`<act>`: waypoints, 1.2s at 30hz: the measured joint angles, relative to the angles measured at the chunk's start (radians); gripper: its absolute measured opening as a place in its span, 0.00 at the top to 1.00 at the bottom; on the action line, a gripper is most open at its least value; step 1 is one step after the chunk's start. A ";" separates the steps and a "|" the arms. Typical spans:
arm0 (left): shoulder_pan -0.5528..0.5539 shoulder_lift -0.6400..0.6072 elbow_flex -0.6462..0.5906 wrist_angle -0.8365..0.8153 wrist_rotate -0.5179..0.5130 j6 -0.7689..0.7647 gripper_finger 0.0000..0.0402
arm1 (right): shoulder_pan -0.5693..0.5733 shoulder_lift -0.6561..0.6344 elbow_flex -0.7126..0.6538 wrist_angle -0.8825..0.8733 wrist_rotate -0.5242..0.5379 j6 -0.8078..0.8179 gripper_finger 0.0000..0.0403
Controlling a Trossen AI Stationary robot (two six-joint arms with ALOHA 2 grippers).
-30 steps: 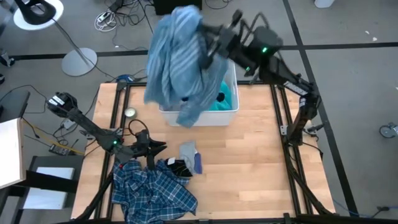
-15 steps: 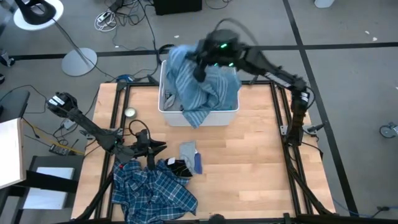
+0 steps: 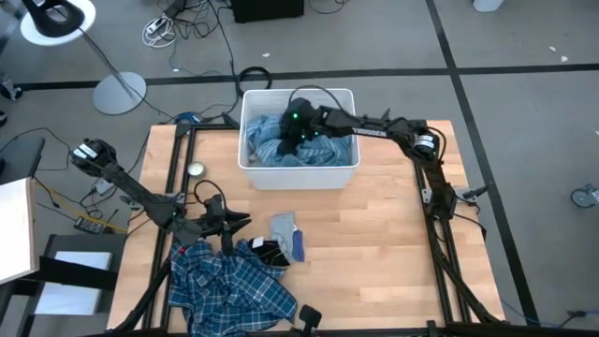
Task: Sort clothes
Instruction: Put the light blue plaid shirt into the white bin, then put the gray sock into the white bin
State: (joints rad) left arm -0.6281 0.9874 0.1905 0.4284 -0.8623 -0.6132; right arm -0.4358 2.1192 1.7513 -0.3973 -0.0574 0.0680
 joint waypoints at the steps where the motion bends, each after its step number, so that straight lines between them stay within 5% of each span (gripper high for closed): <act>1: 0.000 0.000 0.000 0.000 0.001 0.000 0.79 | -0.004 0.016 -0.017 0.020 0.000 0.025 0.95; 8: 0.000 0.000 0.000 0.000 0.003 -0.007 0.79 | -0.012 0.074 -0.032 -0.010 -0.049 0.073 0.79; 17: 0.000 0.000 0.000 -0.001 0.003 -0.019 0.79 | -0.011 -0.163 -0.037 -0.070 -0.070 0.031 0.60; 27: 0.000 0.000 0.000 0.000 0.003 -0.020 0.79 | 0.030 -0.531 -0.035 -0.273 0.039 -0.033 0.60; 36: 0.000 0.000 0.001 0.014 0.034 -0.020 0.79 | 0.257 -0.747 -0.080 -0.488 0.123 -0.005 0.60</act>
State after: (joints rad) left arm -0.6281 0.9874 0.1913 0.4425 -0.8285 -0.6334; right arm -0.1791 1.3722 1.6708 -0.8851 0.0660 0.0633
